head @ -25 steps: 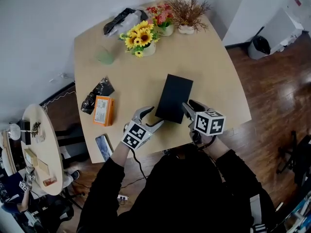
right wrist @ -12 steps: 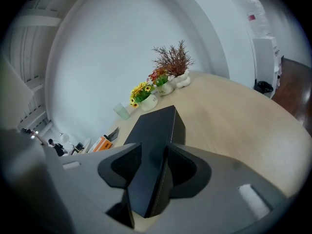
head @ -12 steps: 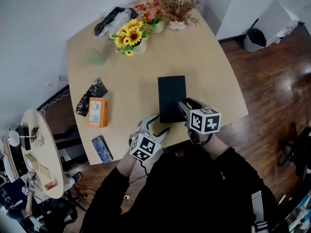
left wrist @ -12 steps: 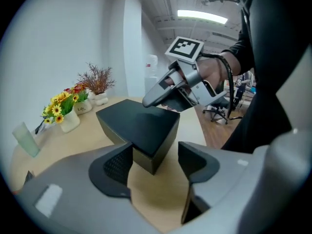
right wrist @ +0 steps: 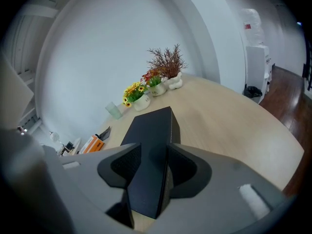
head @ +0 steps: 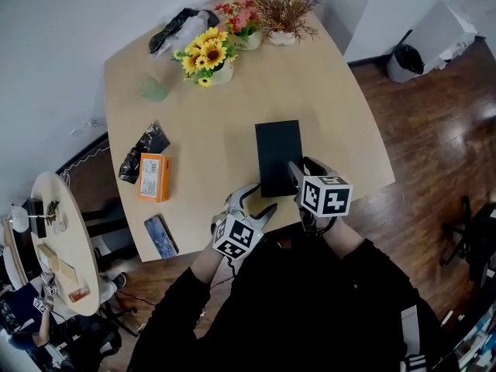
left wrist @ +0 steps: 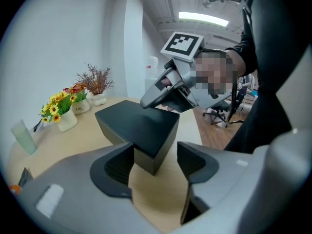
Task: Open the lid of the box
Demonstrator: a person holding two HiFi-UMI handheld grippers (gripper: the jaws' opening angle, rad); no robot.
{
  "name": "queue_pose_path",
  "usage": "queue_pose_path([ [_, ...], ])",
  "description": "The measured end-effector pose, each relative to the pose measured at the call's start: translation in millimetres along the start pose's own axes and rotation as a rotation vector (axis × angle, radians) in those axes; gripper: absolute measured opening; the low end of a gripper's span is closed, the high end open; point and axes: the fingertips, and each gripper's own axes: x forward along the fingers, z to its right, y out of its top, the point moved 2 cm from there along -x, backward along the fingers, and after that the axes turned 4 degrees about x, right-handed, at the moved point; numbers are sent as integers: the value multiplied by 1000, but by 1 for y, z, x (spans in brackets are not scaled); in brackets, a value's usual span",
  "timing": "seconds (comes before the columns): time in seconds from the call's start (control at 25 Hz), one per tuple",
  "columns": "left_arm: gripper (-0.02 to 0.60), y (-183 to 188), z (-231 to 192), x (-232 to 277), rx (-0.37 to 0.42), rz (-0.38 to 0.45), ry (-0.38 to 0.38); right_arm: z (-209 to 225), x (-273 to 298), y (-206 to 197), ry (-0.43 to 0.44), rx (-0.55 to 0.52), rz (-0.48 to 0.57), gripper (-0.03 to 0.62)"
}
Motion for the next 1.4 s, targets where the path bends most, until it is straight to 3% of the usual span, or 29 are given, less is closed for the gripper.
queue_pose_path([
  [0.16, 262, 0, 0, 1, 0, 0, 10, 2, -5, -5, -38, -9, -7, 170],
  [0.32, 262, 0, 0, 2, -8, -2, 20, 5, -10, -9, -63, 53, -10, 169],
  [0.44, 264, 0, 0, 2, -6, -4, 22, 11, -12, -11, -89, 92, -11, 138],
  [0.52, 264, 0, 0, 2, -3, -5, 22, 16, -12, -11, -95, 102, -34, 83],
  [0.68, 264, 1, -1, 2, -10, -2, 28, 21, -12, -10, 32, 186, -80, 45],
  [0.84, 264, 0, -2, 1, -3, -9, 28, 20, -18, -6, 152, 255, -64, 13],
  [1.12, 262, -5, -5, -2, 2, -27, 37, 8, -26, -3, 249, 303, -65, 8],
  [1.2, 262, -6, -5, -2, 5, -27, 41, 10, -28, -5, 277, 395, -77, 5],
  [1.32, 262, -7, -7, -2, 2, -31, 50, 15, -27, -8, 342, 630, -99, 5],
  [1.4, 262, -7, -6, -2, 5, -33, 47, 17, -26, -9, 358, 688, -98, 8],
])
